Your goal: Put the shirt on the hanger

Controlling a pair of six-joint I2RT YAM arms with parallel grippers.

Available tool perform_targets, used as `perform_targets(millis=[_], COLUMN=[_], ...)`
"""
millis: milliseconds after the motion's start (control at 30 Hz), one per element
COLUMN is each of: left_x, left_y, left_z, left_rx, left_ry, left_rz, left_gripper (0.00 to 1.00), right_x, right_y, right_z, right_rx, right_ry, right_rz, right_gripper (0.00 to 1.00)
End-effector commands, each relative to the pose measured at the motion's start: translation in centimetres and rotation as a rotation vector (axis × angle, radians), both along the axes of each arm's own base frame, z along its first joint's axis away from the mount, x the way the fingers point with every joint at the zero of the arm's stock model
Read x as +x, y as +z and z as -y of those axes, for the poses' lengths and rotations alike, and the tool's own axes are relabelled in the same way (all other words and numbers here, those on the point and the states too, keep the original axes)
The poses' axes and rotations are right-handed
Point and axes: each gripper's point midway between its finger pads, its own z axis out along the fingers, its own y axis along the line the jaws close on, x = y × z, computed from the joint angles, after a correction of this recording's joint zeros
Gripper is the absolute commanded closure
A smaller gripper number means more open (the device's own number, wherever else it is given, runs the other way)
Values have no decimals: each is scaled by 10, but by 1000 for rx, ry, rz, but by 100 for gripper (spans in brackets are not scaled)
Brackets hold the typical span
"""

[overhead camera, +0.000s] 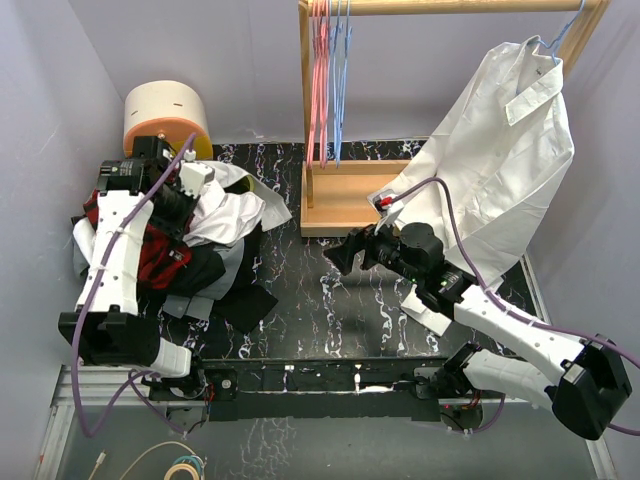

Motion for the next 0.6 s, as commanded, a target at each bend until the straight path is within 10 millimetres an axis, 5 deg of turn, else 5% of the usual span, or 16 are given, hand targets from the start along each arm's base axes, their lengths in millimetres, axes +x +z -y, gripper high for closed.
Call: perform_targets(millis=[0,267,567], left_x=[-11,-12,-34], left_y=[60,142,166], left_z=[1,12,39], left_rx=[8,-47,-169], left_ry=[-20,-49,-172], left_rz=[126,422,520], left_gripper=[100,99,97], right_x=[-18,-35,-13], right_y=[42,88,144], right_z=[-24,-64,-105], right_rx=[103,163,196], right_ry=[177,344,316], right_rz=[115,286,571], right_gripper=[2,2,2])
